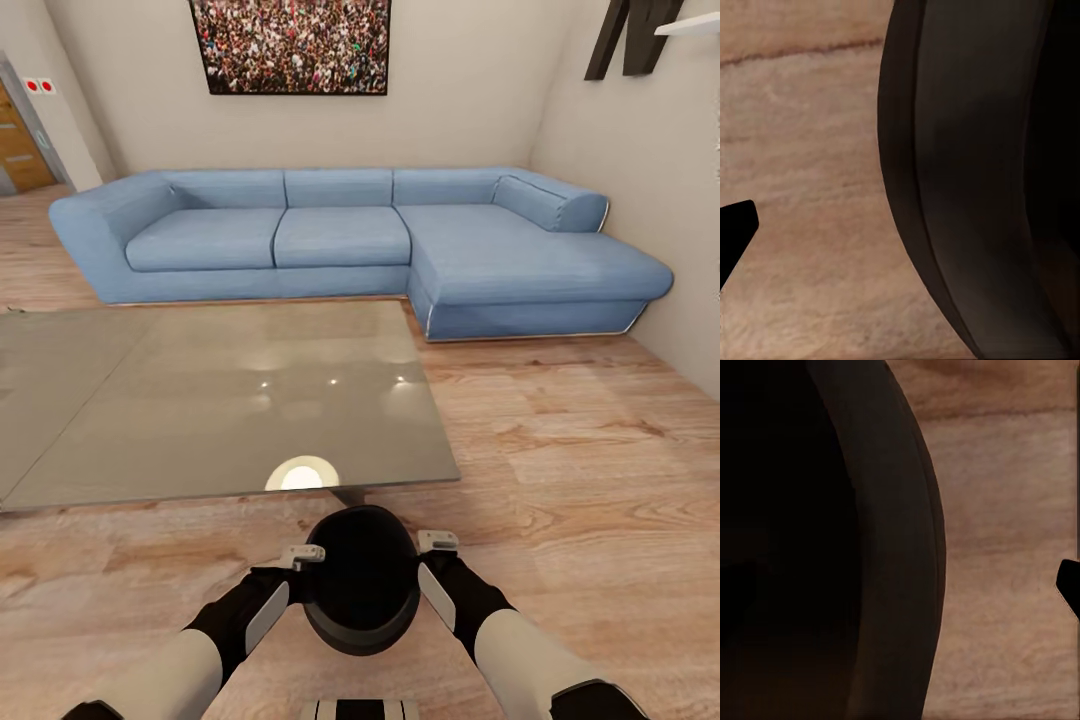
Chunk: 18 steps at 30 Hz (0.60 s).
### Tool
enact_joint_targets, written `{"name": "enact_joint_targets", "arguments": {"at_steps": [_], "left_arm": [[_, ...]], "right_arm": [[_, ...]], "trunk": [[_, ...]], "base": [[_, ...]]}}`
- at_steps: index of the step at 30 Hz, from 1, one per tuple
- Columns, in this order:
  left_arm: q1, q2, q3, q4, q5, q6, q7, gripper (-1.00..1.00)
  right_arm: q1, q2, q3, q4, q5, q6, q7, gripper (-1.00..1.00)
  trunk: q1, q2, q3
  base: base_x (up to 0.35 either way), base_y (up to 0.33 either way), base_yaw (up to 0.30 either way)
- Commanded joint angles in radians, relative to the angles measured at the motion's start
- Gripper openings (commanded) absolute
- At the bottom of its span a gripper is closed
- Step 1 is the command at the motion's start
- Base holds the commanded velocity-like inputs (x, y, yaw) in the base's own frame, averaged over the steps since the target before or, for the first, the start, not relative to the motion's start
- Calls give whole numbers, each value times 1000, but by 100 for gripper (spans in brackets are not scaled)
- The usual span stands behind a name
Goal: Place each of the two pumpkins and all three candles from the living room inside a cabinet in the living room (use any cabinet), then make sure every cabinet is closed, and position the cauldron so it is next to a table in the living room.
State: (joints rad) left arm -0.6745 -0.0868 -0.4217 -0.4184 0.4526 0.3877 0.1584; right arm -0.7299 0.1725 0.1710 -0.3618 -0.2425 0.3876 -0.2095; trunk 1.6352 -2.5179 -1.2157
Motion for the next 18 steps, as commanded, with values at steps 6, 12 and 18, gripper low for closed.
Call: {"name": "enact_joint_targets", "arguments": {"at_steps": [6,12,18], "left_arm": [[0,1,-9,-1,11,3,9,100],[0,1,-9,0,11,3,9,100],[0,1,-9,1,11,4,9,100]], "right_arm": [[0,-1,8,-2,-11,5,-8,100],[0,-1,8,-2,-11,5,-8,100],[0,-1,8,-2,-11,6,-8,100]], "trunk": [[-3,1,23],[-6,3,46],[-8,4,69]], "base": [[0,0,0],[0,0,0],[0,0,0]]}}
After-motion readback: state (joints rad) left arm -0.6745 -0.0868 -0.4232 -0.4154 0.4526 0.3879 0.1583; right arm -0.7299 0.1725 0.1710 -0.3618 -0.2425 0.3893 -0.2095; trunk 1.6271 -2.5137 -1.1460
